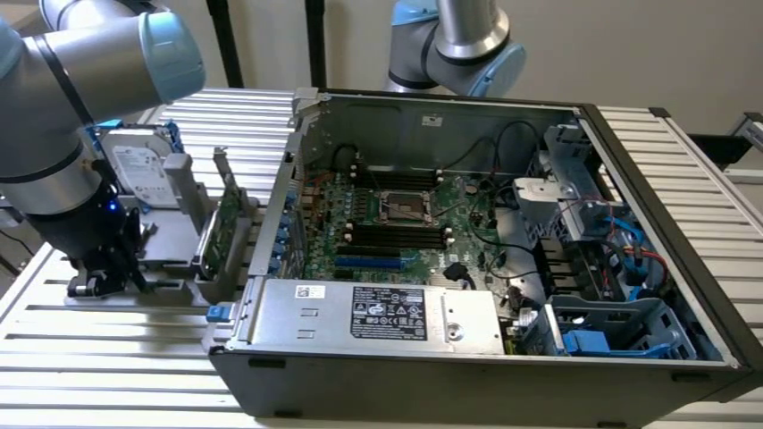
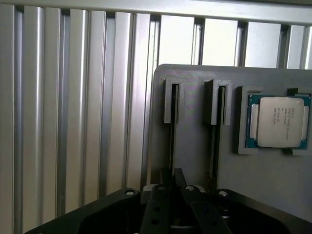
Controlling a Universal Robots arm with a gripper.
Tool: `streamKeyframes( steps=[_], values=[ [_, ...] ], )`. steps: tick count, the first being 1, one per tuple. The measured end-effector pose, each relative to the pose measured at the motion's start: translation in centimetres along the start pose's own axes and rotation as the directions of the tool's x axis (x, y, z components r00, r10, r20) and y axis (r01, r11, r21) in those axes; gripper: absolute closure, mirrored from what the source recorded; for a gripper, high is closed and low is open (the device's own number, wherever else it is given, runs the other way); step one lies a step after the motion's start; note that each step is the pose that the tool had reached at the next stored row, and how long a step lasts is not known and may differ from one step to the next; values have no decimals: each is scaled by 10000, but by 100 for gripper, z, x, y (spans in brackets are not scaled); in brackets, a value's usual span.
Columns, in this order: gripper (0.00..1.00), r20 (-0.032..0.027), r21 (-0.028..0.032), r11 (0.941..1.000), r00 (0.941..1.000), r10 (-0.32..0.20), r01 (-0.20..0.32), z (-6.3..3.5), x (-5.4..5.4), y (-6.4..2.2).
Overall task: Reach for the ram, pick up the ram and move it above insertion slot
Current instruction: 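Pick up the ram and move it above insertion slot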
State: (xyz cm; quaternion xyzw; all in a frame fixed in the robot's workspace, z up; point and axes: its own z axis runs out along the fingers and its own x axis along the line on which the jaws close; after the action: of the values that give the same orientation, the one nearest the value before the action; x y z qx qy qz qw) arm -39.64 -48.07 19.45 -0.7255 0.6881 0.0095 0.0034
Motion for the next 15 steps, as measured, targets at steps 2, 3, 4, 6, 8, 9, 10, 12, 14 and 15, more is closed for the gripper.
streamKeyframes(
  steps=[2,3,4,6,8,9,10,12,14,15],
  values=[
    [86,15,2,10000,10000,0,0,-3,0,0],
    [86,21,1,10000,10000,-1,1,-7,0,0],
    [86,27,2,10000,10000,-1,1,-11,0,0],
    [86,37,3,10000,10000,-1,1,-18,0,0],
    [86,47,2,10000,10000,-1,1,-27,0,0],
    [86,52,1,10000,10000,-1,1,-34,0,0],
    [86,62,3,10000,10000,-1,1,-40,-1,0],
    [86,77,4,10000,10000,-1,1,-59,-1,0],
    [86,89,5,10000,10000,-1,1,-82,-1,0],
    [86,96,5,10000,10000,-1,1,-97,-2,1]
  ],
)
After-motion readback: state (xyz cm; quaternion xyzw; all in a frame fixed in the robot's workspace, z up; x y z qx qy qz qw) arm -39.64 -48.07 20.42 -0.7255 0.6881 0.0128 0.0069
